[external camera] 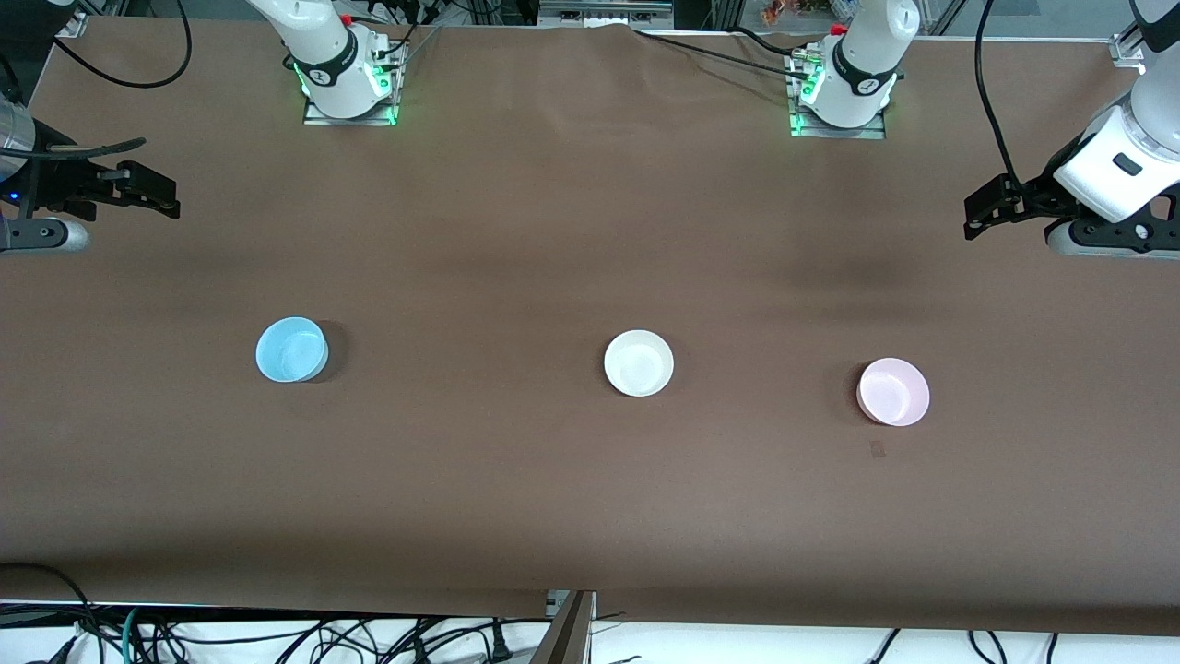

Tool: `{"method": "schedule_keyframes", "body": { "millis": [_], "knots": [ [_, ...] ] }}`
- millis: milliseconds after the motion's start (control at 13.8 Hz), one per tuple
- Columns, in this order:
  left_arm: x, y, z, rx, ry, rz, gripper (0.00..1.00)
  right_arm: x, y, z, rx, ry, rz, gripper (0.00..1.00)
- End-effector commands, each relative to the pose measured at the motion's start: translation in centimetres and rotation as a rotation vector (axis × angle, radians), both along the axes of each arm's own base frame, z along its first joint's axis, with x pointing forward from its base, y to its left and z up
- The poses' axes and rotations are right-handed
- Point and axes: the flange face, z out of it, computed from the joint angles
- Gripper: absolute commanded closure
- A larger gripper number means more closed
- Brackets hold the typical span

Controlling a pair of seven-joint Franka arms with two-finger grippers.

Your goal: Stack pink and blue bowls on white bowl

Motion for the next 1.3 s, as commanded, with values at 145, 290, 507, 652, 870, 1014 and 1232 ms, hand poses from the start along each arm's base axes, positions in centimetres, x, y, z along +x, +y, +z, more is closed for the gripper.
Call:
{"method": "schedule_keyframes", "body": {
  "millis": [145, 290, 507, 652, 870, 1014, 1232],
  "knots": [
    [-0.2, 0.3, 0.4, 0.022, -0.003, 0.005, 0.0, 0.2, -0.3, 0.4, 0.018, -0.007, 0.003, 0.0],
    [0.1, 0.3, 0.4, 0.022, -0.004, 0.004, 0.0, 0.2, -0.3, 0.4, 0.018, -0.007, 0.003, 0.0],
    [0.8, 0.3, -0.6, 0.022, 0.014, 0.006, 0.0, 0.2, -0.3, 0.4, 0.018, -0.005, 0.003, 0.0],
    [1.9, 1.5, -1.9, 0.018, 0.034, 0.029, 0.0, 0.2, -0.3, 0.4, 0.018, -0.007, 0.003, 0.0],
    [4.7, 4.5, -5.0, 0.018, 0.076, 0.071, 0.0, 0.2, -0.3, 0.4, 0.017, -0.007, 0.003, 0.0],
    [6.6, 6.8, -8.2, 0.006, 0.119, 0.039, 0.0, 0.2, -0.2, 0.4, 0.017, -0.007, 0.004, 0.0],
    [10.0, 7.7, -14.9, 0.014, 0.13, -0.057, 0.0, 0.2, -0.1, 0.4, 0.017, -0.007, 0.006, 0.0]
  ]
}}
